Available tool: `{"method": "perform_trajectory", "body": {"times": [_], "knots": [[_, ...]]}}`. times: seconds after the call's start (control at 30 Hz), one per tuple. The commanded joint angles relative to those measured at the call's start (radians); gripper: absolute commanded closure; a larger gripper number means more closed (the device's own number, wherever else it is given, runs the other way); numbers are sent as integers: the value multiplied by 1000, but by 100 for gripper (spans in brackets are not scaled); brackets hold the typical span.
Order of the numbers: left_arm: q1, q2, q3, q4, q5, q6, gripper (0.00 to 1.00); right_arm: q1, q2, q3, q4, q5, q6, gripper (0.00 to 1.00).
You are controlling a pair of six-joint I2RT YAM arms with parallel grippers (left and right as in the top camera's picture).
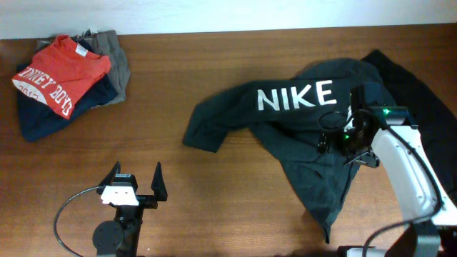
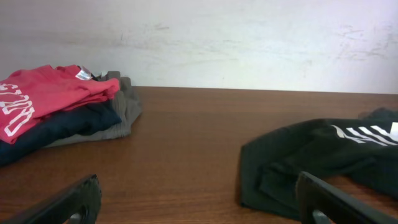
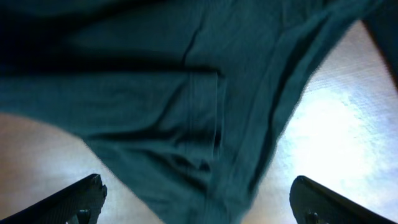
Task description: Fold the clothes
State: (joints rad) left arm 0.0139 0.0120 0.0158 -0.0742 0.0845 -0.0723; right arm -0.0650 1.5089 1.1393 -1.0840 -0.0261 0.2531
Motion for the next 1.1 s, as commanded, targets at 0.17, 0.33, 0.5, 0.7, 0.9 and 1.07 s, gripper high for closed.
{"method": "perform_trajectory", "body": {"times": [0.17, 0.33, 0.5, 0.7, 0.9, 1.07], "knots": [[5, -6, -7, -1, -6, -3, 1, -16, 192, -28, 102, -42, -14, 9], [5, -6, -7, -1, -6, -3, 1, -16, 235, -29, 172, -42, -27, 16], [5, -6, -7, -1, -6, -3, 1, -16, 272, -29, 211, -42, -106, 16], [5, -6, -7, -1, -6, -3, 1, -18, 322, -29, 240, -46, -180, 15], [5, -6, -7, -1, -6, -3, 1, -34, 338, -29, 244, -74, -198, 13], [5, -6, -7, -1, -6, -2, 1, -34, 338, -29, 245, -166, -197, 56]]}}
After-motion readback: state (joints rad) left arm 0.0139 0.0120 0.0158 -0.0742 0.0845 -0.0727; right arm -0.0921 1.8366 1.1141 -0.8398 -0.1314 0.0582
